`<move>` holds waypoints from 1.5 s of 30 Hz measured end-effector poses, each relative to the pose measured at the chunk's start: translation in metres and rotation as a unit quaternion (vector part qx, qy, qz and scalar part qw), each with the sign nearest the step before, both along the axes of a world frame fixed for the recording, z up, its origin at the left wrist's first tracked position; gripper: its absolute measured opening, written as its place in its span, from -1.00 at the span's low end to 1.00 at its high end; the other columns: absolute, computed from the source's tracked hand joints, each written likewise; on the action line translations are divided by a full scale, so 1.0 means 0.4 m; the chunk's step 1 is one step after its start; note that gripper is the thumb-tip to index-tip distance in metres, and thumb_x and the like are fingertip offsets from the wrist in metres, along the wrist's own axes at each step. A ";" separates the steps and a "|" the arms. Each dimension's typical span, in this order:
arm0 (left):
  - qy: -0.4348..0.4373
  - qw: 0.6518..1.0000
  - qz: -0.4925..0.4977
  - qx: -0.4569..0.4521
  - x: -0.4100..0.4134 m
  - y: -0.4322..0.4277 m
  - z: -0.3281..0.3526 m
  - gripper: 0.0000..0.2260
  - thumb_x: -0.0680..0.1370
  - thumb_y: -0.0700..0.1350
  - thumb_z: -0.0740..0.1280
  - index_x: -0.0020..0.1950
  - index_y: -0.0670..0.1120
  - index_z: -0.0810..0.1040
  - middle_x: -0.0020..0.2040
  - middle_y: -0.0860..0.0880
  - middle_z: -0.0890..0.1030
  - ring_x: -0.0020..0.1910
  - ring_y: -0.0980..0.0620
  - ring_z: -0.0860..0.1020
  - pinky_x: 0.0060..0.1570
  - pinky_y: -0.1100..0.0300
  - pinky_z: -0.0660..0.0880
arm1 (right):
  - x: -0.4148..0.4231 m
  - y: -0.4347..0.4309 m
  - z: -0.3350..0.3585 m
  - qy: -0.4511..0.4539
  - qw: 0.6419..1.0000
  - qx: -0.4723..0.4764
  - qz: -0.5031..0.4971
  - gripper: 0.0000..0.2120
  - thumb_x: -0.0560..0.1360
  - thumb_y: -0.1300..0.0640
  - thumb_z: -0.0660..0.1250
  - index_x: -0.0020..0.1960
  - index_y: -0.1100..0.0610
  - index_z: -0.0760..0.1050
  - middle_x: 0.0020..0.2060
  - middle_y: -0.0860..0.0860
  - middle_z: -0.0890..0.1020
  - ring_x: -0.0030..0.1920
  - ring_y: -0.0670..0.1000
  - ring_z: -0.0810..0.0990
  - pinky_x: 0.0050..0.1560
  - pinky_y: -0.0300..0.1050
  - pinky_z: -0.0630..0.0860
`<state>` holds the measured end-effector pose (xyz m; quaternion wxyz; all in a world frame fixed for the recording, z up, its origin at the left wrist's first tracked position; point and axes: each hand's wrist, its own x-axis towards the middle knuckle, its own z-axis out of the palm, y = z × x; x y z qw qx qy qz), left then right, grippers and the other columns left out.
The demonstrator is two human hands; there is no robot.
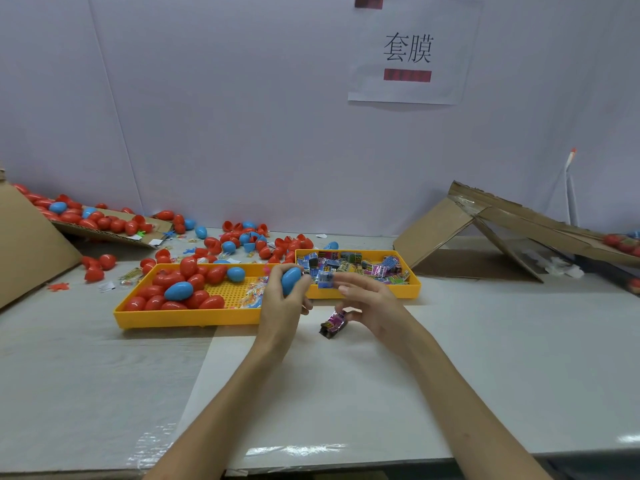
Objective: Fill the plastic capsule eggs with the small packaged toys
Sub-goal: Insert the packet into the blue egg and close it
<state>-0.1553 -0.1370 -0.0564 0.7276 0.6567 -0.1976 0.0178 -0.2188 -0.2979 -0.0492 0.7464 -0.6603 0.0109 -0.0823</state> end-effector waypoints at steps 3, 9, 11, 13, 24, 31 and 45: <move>0.038 0.999 -0.029 -0.019 0.001 0.003 0.010 -0.78 0.74 -0.08 0.06 0.24 -0.02 0.48 -0.06 -0.06 0.49 -0.30 0.05 0.55 -0.27 0.20 0.54 | 0.002 -0.009 0.010 -0.005 0.998 0.057 -0.009 -0.77 0.49 0.19 0.43 0.12 0.01 0.69 0.03 0.02 0.70 -0.25 -0.02 0.62 -0.20 -0.17 0.51; -0.028 0.999 -0.039 0.010 -0.010 0.003 0.008 -0.67 0.63 -0.18 0.35 0.33 0.14 0.47 0.16 0.04 0.54 -0.03 0.06 0.66 -0.18 0.30 0.60 | -0.001 -0.012 0.015 -0.011 0.997 0.078 -0.007 -0.59 0.41 0.15 0.48 0.26 0.13 0.59 0.04 0.10 0.67 -0.30 -0.03 0.57 -0.19 -0.15 0.48; -0.026 0.999 -0.031 0.000 -0.008 0.006 0.008 -0.65 0.58 -0.18 0.43 0.26 0.18 0.49 0.16 0.05 0.56 0.03 0.05 0.66 -0.17 0.32 0.60 | -0.003 -0.012 0.017 -0.011 0.998 0.064 -0.009 -0.62 0.44 0.13 0.42 0.25 0.13 0.59 0.04 0.09 0.68 -0.30 -0.03 0.57 -0.19 -0.16 0.48; -0.021 0.999 -0.030 -0.009 -0.006 0.010 0.009 -0.66 0.55 -0.17 0.46 0.22 0.18 0.52 0.14 0.07 0.59 0.02 0.09 0.67 -0.15 0.32 0.60 | -0.003 -0.011 0.016 -0.009 0.998 0.055 -0.008 -0.69 0.50 0.16 0.38 0.24 0.13 0.60 0.02 0.08 0.68 -0.30 -0.03 0.57 -0.20 -0.16 0.49; -0.001 0.998 -0.057 -0.016 -0.012 0.015 0.015 -0.74 0.51 -0.18 0.50 0.08 0.14 0.62 0.11 0.05 0.66 0.01 0.07 0.66 -0.13 0.28 0.61 | -0.008 -0.012 0.017 -0.013 0.998 0.064 -0.011 -0.73 0.49 0.14 0.40 0.18 0.12 0.64 -0.02 0.09 0.66 -0.29 -0.02 0.59 -0.20 -0.14 0.49; -0.005 0.997 -0.071 0.000 -0.014 0.016 0.012 -0.74 0.52 -0.18 0.48 0.11 0.15 0.64 0.13 0.00 0.67 0.03 -0.03 0.65 -0.07 0.22 0.62 | -0.005 -0.009 0.013 -0.008 1.000 0.030 -0.003 -0.81 0.47 0.10 0.44 0.07 0.06 0.70 -0.02 0.06 0.67 -0.21 0.00 0.64 -0.14 -0.14 0.54; -0.011 0.995 -0.095 0.028 -0.017 0.014 0.009 -0.78 0.59 -0.21 0.41 0.17 0.05 0.65 0.09 0.01 0.66 0.01 0.05 0.64 -0.08 0.21 0.62 | 0.004 -0.016 -0.001 -0.009 0.993 -0.038 -0.108 -0.80 0.54 0.22 0.42 0.15 0.18 0.66 -0.03 0.10 0.72 -0.07 0.01 0.67 -0.12 -0.18 0.56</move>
